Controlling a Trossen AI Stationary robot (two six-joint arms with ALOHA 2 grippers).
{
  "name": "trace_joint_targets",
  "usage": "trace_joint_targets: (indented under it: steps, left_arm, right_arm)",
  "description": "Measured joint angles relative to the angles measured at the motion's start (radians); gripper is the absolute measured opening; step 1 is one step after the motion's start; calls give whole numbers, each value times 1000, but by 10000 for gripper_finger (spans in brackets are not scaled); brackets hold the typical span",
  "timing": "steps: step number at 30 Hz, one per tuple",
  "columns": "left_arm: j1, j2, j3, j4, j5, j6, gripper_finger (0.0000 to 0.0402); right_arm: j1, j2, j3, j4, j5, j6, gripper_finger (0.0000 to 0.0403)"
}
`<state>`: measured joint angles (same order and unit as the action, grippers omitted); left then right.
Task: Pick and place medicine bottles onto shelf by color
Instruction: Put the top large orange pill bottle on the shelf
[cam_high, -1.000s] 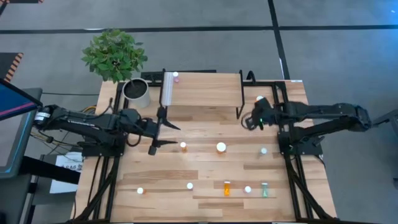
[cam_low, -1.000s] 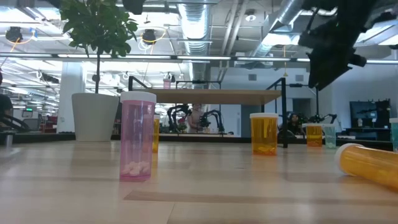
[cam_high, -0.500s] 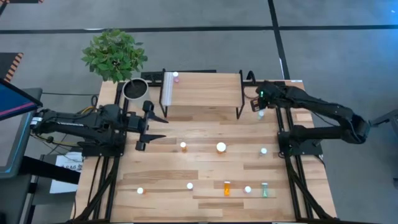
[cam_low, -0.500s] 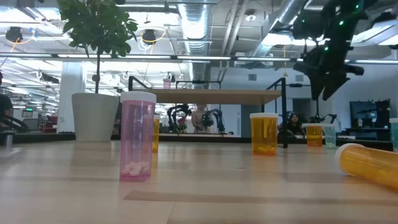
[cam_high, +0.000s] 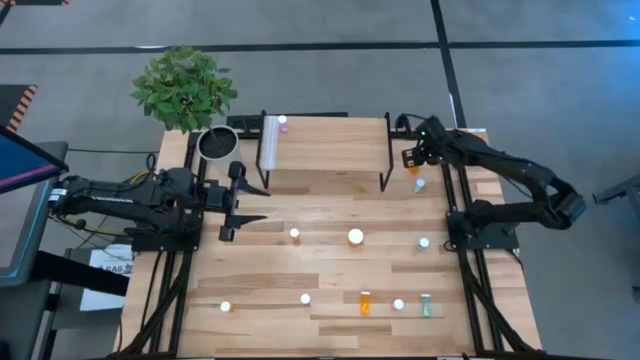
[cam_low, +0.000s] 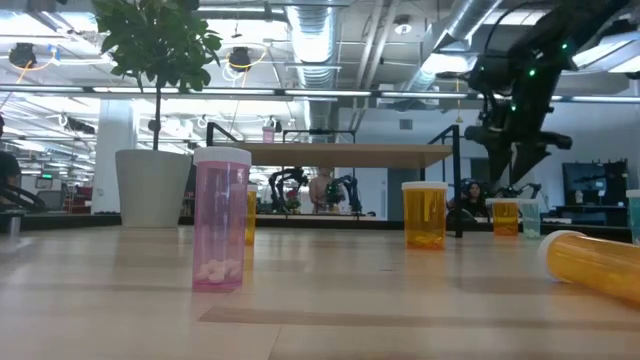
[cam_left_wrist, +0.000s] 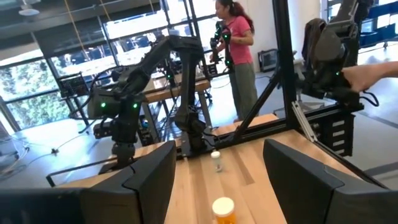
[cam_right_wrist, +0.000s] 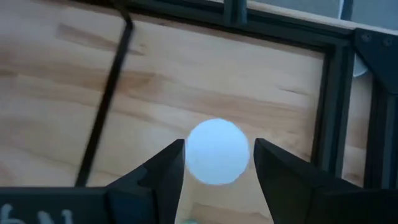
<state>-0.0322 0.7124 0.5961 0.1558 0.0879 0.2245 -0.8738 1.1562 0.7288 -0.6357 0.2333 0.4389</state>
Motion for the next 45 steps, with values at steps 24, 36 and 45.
trace_joint_targets:
  steps: [24, 36, 45]
  left_arm:
    - [0, 0, 0, -29, -14, 8, 231]
    - [0, 0, 0, -30, -15, 11, 231]
    - [0, 0, 0, -41, -16, 16, 231]
  right_arm:
    - [-11, 199, -1, 84, -3, -164, 261]
    - [-11, 230, 0, 184, 11, -540, 260]
    - [-33, 328, 45, 198, 37, -613, 260]
